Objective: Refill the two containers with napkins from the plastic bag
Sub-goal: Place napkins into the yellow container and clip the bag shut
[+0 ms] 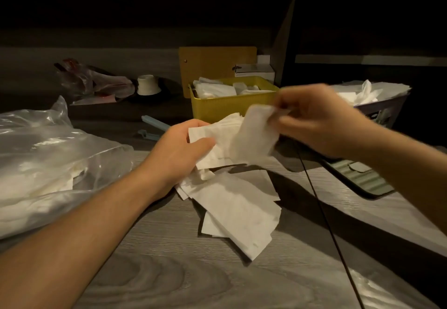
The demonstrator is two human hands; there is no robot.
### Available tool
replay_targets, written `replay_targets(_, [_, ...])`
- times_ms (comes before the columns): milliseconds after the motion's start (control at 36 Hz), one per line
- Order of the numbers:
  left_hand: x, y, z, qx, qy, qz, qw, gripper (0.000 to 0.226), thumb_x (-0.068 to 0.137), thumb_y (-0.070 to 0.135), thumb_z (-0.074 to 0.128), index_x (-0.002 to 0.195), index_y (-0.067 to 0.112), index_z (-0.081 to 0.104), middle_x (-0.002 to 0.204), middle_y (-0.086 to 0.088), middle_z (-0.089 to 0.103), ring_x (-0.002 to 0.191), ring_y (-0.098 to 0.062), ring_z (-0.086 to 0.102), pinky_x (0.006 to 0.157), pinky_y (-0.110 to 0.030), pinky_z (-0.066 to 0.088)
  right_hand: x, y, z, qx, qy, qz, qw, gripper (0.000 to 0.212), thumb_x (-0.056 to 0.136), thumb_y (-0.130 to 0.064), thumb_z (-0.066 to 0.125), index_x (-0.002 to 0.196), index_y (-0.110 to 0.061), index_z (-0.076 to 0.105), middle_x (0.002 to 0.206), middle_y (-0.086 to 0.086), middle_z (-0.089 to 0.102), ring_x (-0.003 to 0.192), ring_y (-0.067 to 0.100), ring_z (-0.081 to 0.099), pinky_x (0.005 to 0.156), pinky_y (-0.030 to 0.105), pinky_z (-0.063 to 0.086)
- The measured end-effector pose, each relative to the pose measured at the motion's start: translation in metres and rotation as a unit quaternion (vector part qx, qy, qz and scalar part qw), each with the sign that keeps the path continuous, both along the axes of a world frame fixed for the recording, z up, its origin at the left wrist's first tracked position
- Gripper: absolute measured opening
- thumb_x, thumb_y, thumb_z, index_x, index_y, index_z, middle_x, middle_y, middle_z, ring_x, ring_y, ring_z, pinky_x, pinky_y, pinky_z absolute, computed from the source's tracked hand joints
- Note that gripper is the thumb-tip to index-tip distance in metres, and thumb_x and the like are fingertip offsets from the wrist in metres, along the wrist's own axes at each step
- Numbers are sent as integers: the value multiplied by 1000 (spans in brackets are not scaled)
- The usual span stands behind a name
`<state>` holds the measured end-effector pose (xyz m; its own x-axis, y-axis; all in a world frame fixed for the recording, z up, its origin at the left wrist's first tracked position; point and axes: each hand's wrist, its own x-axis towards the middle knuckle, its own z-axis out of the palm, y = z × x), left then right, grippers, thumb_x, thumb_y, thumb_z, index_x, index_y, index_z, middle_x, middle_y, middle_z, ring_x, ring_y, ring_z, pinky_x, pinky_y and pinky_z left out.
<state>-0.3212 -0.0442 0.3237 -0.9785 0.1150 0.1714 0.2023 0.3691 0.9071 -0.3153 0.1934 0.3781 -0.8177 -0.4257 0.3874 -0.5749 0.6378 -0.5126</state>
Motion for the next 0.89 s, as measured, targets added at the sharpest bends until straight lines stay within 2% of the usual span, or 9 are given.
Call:
replay_targets(56, [-2,0,1,33,-20,-8,999,16,100,17,60,110,23,72,96,2,78,90,-16,74,84,-44,61,6,-6,9,-194,-88,58,975,10,94,-12,57,93,-18,65,88,-6,71,85,8,69,74,21,58])
replay_targets(111, [-3,1,2,85,-53,-5,995,19,102,16,56,111,23,71,101,3,78,97,-15,74,88,-41,59,8,-16,10,-336,-184,98,918,9,95,-6,55,95,-8,64,90,-1,72,83,15,69,69,25,57])
replay_targets(194, [-1,4,5,192,-103,-19,976,23,104,18,50,115,23,69,110,-1,77,109,-23,70,90,-41,57,8,-35,-2,-376,-279,58,882,9,95,-8,56,100,-8,64,88,1,75,78,18,72,61,25,57])
replay_targets(333, [7,12,7,286,-146,-46,946,30,106,18,42,111,25,70,107,-4,78,99,-23,74,77,-38,64,0,-49,-27,-325,-254,-45,910,14,94,-15,67,106,-8,63,101,7,72,74,23,76,55,28,54])
replay_targets(472, [8,12,9,294,-186,-73,935,41,104,50,36,125,31,66,118,0,75,110,-23,71,89,-40,58,-1,-49,-29,-260,-162,-79,948,13,94,-19,69,100,-9,63,87,5,74,65,23,74,51,30,52])
replay_targets(556, [8,12,11,287,-186,-100,935,53,88,61,48,127,30,65,119,-2,74,111,-23,71,94,-43,55,-1,-50,-30,-227,-142,-79,960,15,94,-20,68,100,-8,62,83,2,74,64,19,74,50,29,55])
replay_targets(694, [7,12,5,203,-122,-52,970,25,95,13,61,118,21,67,108,-7,77,103,-26,73,90,-45,59,-4,-49,-30,-173,-136,-75,972,15,95,-19,67,106,-13,59,87,1,74,68,13,74,56,29,61])
replay_targets(806, [3,7,4,176,-102,-15,979,24,99,6,56,110,24,68,110,-6,75,104,-25,72,95,-50,57,-5,-28,-17,60,-195,-52,978,24,88,-40,72,107,-29,62,87,-6,73,73,10,71,58,19,54])
replay_targets(889, [1,5,4,169,-99,-8,981,25,100,6,55,113,24,66,114,-6,74,107,-24,71,96,-49,56,0,-16,-6,236,-219,42,946,31,87,-42,73,117,-41,64,105,-23,65,89,-3,63,68,14,51])
